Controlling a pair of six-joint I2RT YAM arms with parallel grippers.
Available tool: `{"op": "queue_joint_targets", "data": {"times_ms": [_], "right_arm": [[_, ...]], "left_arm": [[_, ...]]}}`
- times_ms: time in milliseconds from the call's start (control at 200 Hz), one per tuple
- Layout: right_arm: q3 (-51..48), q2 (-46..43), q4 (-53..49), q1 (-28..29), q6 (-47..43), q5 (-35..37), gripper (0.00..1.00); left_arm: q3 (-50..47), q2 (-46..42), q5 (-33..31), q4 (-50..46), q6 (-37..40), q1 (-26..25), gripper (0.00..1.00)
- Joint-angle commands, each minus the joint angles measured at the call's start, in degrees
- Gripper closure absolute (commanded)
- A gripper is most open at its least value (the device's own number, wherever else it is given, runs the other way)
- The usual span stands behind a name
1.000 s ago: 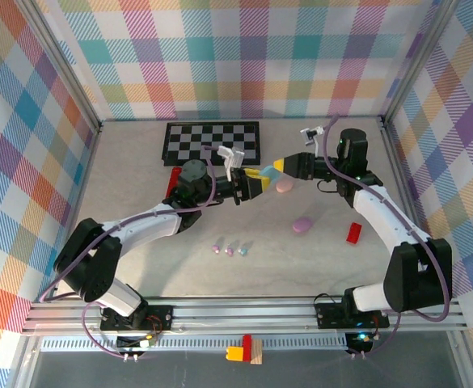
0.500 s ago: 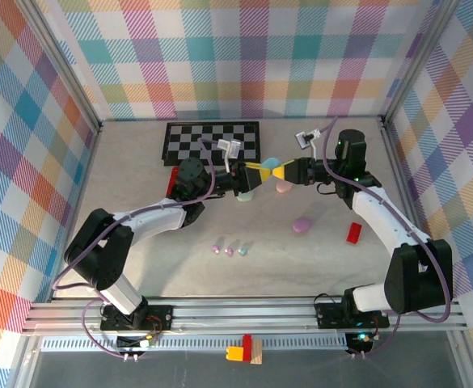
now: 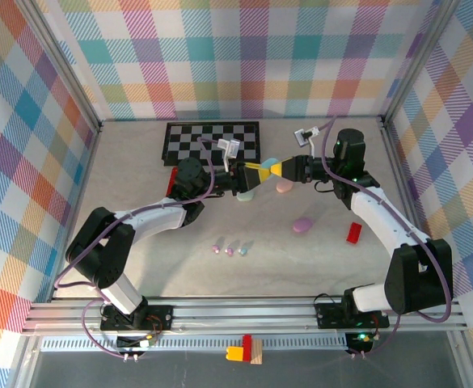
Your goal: Insert the wireless bluetooth earbuds into the charging case
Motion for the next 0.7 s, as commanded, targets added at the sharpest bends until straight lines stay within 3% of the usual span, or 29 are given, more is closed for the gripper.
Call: {"op": "queue_joint_targets", "data": {"times_ms": [0, 185, 285, 340, 435, 525, 695], "right_arm": [[1.68, 0.62, 3.03, 0.32, 1.31, 1.16, 0.64], [1.39, 0.67, 3.23, 0.36, 1.78, 1.55, 0.79], [0.81, 0.21, 4.5, 0.36, 3.52, 2.49, 0.82], [0.53, -0.11, 5.08, 0.32, 5.0, 3.43, 0.84], [0.2, -0.78, 5.06, 0.36, 7.45, 5.06, 0.85], [1.61, -0.99, -0.64, 0.31, 7.73, 6.71, 0.84], [3.26, -0.26, -6.21, 0.23, 13.67, 10.21, 0.84]], "left_arm": [[0.45, -0.37, 3.11, 3.1, -0.41, 0.2, 0.7], [0.52, -0.2, 4.08, 2.93, 0.04, 0.23, 0.7], [0.15, -0.44, 3.83, 3.16, 0.76, 0.33, 0.63], [-0.19, -0.59, 3.27, 3.92, 1.51, 0.42, 0.57], [-1.96, -1.03, 0.8, 8.67, 3.44, 0.66, 0.37], [-4.48, -1.53, -2.07, 15.55, 5.97, 0.86, 0.25], [-9.51, -4.69, -8.18, 16.17, 21.27, 0.69, 0.06]]}}
